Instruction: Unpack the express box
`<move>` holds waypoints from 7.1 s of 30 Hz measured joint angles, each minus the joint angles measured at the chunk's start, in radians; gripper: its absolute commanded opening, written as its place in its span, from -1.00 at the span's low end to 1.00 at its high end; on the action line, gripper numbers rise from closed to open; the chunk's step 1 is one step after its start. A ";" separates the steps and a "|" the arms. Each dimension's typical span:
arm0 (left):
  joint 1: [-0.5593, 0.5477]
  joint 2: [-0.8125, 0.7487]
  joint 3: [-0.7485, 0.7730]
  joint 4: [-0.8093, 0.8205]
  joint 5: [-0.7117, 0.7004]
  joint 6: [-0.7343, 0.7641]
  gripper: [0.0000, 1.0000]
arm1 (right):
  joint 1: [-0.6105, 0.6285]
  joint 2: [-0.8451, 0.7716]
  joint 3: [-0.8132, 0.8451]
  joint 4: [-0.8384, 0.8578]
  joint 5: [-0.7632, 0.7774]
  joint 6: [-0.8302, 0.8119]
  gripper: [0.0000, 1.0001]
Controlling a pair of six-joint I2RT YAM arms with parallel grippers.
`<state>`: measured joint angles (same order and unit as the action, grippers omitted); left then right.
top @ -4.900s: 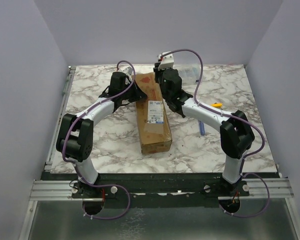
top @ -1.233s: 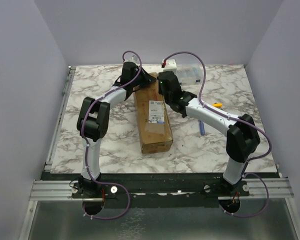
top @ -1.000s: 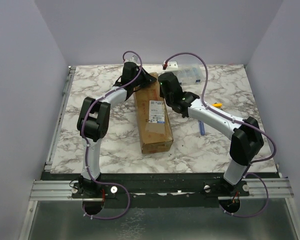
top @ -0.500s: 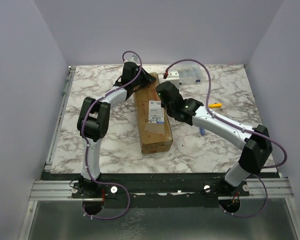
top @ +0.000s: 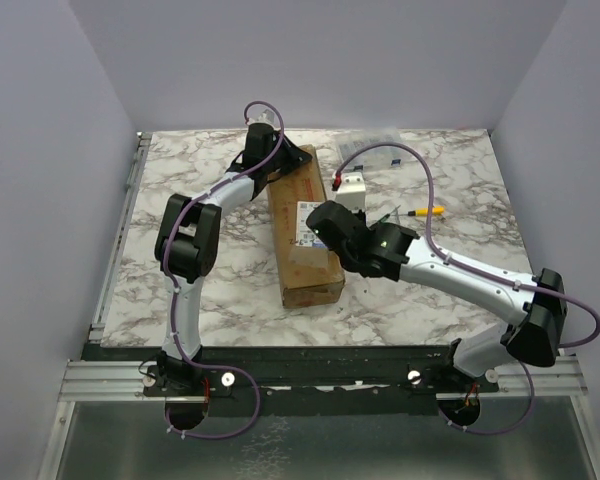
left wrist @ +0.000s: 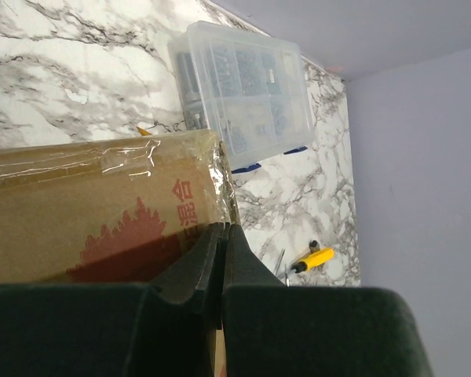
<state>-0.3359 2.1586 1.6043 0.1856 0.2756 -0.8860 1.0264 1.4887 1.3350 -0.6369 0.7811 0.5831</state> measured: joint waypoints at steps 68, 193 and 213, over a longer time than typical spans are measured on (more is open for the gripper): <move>0.128 -0.680 -0.444 -0.574 -0.171 0.422 0.65 | 0.116 -0.087 -0.240 0.409 -0.351 -0.142 -1.00; 0.284 -0.463 -0.447 -0.254 0.181 0.213 0.66 | -0.217 0.033 0.135 0.439 -0.432 -0.323 -1.00; 0.297 -0.374 -0.402 -0.234 0.188 0.231 0.44 | -0.097 0.391 0.298 0.657 -0.414 -0.390 -1.00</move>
<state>-0.0391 1.7847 1.2022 -0.0483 0.4633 -0.6548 0.9298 1.8797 1.6333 0.0204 0.3676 0.1928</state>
